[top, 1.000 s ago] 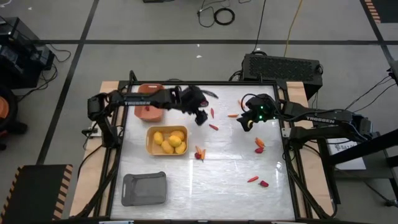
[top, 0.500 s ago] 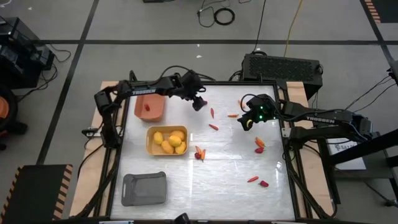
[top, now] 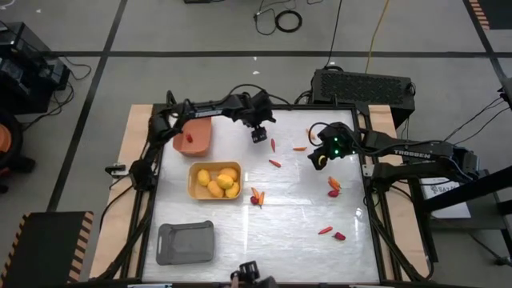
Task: Sort produce into baskets
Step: Put the red chili pepper into the orange bin
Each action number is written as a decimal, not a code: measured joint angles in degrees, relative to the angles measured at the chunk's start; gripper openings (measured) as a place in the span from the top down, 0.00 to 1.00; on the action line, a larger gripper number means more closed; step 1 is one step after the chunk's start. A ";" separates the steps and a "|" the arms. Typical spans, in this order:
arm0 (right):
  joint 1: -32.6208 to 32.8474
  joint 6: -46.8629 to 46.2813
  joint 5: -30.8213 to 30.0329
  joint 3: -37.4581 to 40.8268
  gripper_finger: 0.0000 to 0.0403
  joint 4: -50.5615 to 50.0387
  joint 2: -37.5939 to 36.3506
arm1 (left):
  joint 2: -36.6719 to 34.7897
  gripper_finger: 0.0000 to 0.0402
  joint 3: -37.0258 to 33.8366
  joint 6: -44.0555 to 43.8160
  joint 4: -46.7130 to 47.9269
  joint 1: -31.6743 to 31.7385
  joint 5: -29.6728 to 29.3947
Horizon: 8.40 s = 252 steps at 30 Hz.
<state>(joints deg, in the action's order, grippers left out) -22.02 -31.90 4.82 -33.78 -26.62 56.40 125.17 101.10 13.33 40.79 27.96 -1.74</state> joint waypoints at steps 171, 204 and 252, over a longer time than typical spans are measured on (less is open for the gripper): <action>64.08 -38.49 9.20 -24.28 0.51 -25.12 46.75 | -52.68 0.44 -37.80 -23.45 15.83 11.30 7.69; 39.48 -16.96 -18.48 -24.13 0.83 -12.30 23.36 | -64.47 0.44 -34.70 -21.94 19.35 2.19 9.18; 8.38 12.13 -1.81 -81.61 0.83 40.13 86.95 | -51.54 0.44 -44.32 -86.52 -10.92 -63.86 -25.82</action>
<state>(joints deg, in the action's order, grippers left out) -13.64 -19.76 3.01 -115.39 13.51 143.35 73.64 56.77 -73.19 29.87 -35.90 -27.56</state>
